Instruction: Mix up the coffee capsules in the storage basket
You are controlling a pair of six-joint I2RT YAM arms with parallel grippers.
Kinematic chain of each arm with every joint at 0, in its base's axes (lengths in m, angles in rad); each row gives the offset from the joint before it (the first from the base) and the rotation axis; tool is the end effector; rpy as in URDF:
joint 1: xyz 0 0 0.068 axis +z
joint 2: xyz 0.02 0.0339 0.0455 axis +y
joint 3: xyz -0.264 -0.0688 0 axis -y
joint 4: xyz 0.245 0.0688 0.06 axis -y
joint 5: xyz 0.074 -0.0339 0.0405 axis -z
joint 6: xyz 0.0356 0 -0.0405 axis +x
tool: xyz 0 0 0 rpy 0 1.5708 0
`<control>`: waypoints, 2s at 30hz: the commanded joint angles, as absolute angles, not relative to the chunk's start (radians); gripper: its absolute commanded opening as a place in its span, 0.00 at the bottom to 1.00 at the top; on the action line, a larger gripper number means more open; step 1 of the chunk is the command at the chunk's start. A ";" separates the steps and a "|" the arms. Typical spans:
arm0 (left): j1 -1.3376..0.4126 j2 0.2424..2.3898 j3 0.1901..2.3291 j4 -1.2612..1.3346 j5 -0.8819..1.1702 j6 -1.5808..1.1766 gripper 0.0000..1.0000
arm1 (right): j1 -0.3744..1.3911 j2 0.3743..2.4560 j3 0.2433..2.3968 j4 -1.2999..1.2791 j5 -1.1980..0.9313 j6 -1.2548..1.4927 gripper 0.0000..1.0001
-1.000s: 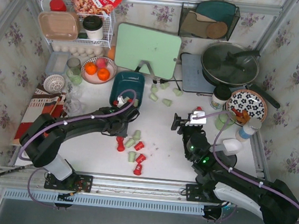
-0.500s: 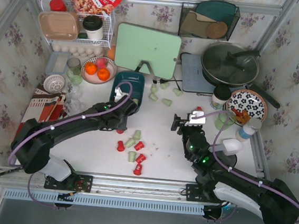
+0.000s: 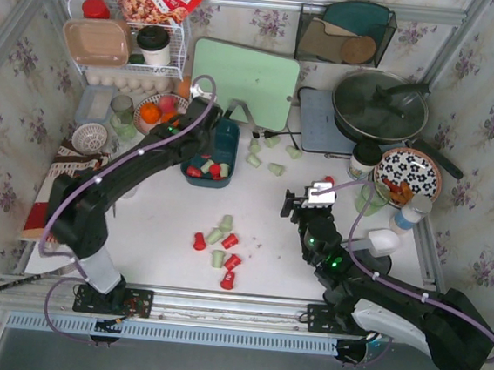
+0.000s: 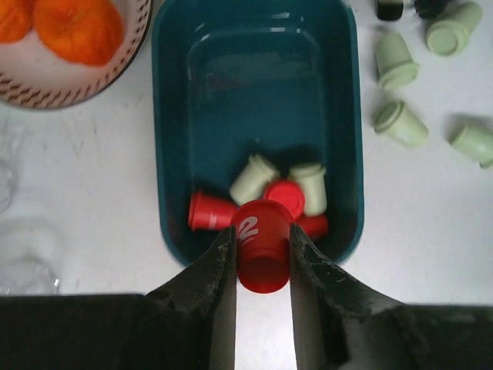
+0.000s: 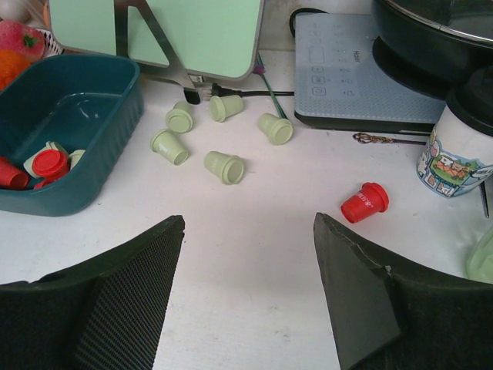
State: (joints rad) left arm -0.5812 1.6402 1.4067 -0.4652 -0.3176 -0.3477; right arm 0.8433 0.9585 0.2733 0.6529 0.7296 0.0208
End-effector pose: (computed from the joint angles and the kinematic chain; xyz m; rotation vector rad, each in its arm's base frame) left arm 0.3179 -0.1955 0.3092 0.0943 2.2302 -0.1459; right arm 0.1483 0.1309 0.2177 -0.0910 1.5930 0.0877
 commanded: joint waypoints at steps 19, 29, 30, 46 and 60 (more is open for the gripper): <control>-0.468 2.000 1.583 -0.277 -0.233 -0.323 0.62 | 0.843 0.969 0.304 0.655 0.732 0.021 0.76; -0.470 1.690 1.367 -0.286 -0.213 -0.321 0.68 | 0.845 1.013 0.335 0.621 0.694 0.040 0.78; -0.469 1.654 1.335 -0.298 -0.216 -0.322 0.68 | 0.844 1.020 0.339 0.617 0.697 0.044 0.78; -0.469 0.802 1.088 -0.761 -0.164 -0.307 0.94 | 0.641 1.224 0.439 0.413 0.691 0.298 0.79; -0.468 0.444 0.789 -0.709 -0.175 -0.187 0.99 | 0.401 1.447 0.592 0.232 0.558 0.538 0.71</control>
State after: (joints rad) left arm -0.4698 0.4618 0.7929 -0.7612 -0.2104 -0.2134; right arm 0.4313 1.4094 0.5644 0.2722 0.5766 0.4339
